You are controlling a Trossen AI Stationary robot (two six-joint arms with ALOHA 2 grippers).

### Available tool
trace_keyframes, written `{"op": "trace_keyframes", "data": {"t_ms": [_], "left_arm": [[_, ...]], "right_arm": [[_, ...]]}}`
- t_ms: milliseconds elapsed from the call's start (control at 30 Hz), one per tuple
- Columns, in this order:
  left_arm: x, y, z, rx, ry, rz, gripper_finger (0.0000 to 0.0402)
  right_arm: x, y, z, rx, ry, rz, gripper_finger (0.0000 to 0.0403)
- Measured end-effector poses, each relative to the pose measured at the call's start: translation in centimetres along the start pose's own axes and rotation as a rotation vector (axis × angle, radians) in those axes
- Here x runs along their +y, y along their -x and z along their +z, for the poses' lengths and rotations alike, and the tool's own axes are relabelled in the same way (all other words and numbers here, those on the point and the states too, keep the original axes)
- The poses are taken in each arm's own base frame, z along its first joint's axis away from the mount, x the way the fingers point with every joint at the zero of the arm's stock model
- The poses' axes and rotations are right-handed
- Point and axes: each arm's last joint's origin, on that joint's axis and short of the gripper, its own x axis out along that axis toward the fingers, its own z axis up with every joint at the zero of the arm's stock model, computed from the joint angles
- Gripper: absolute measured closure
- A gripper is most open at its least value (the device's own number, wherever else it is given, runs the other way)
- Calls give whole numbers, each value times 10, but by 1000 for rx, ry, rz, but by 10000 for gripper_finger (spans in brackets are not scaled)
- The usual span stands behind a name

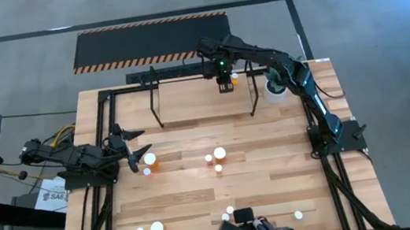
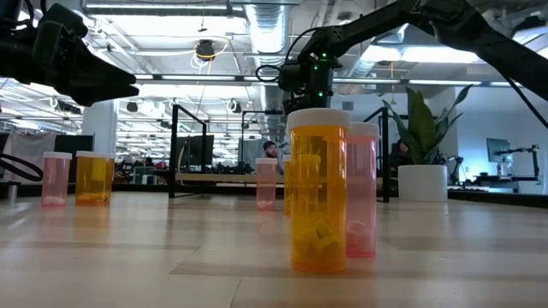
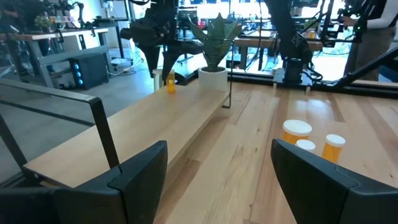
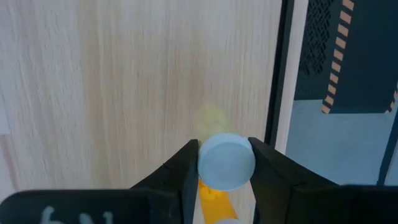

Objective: Pick and place medicine bottles onto shelf by color
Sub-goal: Put the top yellow pill bottle on the shelf

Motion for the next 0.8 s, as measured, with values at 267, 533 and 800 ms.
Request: {"op": "trace_keyframes", "data": {"t_ms": [267,533,800], "left_arm": [[0,0,0,0,0,0,129],[0,0,0,0,0,0,129],[0,0,0,0,0,0,129]], "right_arm": [[0,0,-1,7,40,7,261],[1,0,-1,11,81,10,260],[-1,-11,0,23,89,17,259]]}}
